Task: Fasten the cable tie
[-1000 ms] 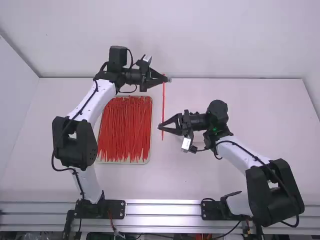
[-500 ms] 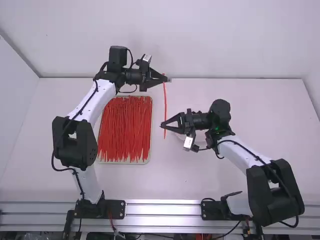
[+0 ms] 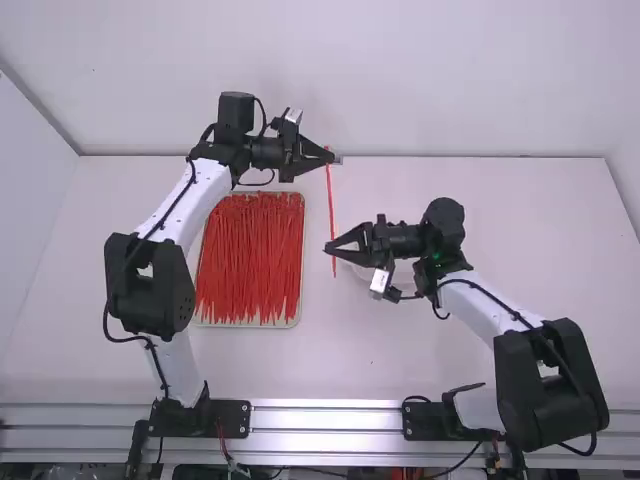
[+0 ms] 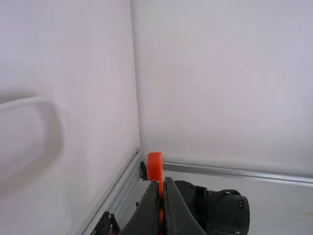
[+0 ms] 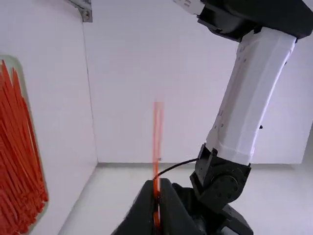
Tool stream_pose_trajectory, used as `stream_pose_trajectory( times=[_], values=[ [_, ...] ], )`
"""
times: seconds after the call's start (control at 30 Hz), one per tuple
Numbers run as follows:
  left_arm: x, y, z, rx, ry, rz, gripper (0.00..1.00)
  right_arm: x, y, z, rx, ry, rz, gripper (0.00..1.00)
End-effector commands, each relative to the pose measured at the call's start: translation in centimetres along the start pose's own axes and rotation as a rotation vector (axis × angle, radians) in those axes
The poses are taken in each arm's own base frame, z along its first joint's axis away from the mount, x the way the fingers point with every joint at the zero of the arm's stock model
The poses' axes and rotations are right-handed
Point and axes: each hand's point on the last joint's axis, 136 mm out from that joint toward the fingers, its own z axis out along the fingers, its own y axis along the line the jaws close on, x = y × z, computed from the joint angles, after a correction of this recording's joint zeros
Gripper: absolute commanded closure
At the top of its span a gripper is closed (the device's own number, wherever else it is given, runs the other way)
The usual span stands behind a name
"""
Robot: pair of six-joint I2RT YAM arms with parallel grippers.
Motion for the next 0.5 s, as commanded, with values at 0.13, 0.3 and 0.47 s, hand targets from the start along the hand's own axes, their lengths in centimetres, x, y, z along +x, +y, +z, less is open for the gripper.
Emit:
stream_pose_trajectory(
  times=[0.13, 0.3, 0.47],
  values=[
    [0.66, -0.66, 0.27, 0.014, 0.022, 0.031, 0.98, -0.05, 0.02, 0.08, 0.001, 0.005, -0.061, 0.87],
    [0.67, -0.66, 0.27, 0.014, 0.023, 0.030, 0.98, -0.09, 0.01, 0.12, 0.001, 0.003, -0.061, 1.00],
    [0.81, -0.71, 0.47, 0.015, 0.028, 0.031, 0.98, 0.07, 0.01, -0.11, 0.000, 0.010, -0.061, 0.96]
  ],
)
